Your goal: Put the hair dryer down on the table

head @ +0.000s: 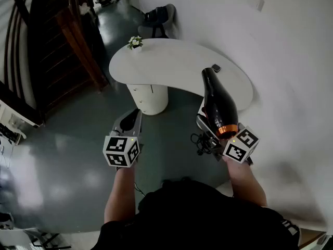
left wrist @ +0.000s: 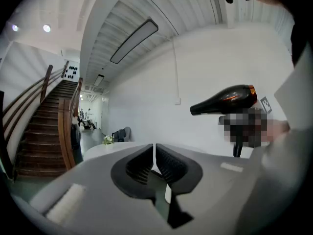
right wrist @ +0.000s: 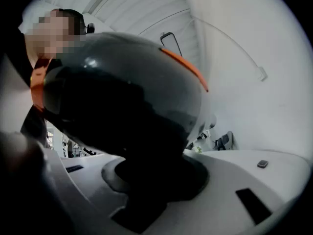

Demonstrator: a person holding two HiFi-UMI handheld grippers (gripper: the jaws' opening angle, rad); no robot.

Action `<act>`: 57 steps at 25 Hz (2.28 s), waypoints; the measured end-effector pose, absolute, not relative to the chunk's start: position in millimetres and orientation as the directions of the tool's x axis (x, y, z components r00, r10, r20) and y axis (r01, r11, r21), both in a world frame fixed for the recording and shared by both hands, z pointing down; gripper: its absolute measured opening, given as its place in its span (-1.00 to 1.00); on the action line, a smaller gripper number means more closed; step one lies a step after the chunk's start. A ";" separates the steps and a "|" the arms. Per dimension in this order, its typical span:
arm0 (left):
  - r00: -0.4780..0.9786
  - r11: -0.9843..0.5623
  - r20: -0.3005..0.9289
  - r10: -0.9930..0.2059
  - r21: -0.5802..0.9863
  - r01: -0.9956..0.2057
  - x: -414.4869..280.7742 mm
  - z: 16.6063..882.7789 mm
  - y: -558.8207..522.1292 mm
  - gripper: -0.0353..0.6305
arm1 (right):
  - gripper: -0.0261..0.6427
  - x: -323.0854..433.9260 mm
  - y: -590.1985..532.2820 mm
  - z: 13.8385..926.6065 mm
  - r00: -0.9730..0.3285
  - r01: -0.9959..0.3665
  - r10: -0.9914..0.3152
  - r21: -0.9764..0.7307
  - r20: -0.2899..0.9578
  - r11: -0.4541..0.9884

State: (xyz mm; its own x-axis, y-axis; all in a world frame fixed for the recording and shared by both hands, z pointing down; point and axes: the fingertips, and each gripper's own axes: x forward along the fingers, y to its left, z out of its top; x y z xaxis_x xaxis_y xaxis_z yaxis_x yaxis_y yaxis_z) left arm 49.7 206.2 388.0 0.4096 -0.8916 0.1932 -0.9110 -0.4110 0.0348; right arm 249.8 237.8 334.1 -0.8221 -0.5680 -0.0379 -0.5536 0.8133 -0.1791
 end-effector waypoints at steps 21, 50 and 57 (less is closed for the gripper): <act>0.400 -0.403 0.187 -0.897 0.020 -0.915 98.4 383.9 197.9 -0.81 | -0.49 303.3 230.9 335.5 -0.833 -0.531 -0.550 -0.189 -0.064 0.826; 0.389 -0.386 0.197 -0.900 0.055 -0.921 -33.5 412.5 -13.0 -0.81 | -0.49 187.9 20.5 365.8 -0.837 -0.523 -0.547 -0.251 -0.029 0.814; 0.387 -0.376 0.189 -0.903 0.093 -0.922 -90.8 419.0 -59.5 -0.81 | -0.49 134.8 -30.5 361.9 -0.837 -0.532 -0.547 -0.229 -0.004 0.815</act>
State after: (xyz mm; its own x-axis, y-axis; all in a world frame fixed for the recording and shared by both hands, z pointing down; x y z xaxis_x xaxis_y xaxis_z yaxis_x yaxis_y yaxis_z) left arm -90.8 -59.5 419.0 0.3871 -0.9025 0.1887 -0.9220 -0.3760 0.0927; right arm 134.8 -30.5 361.9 -0.8372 -0.5469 -0.0039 -0.5316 0.8154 -0.2293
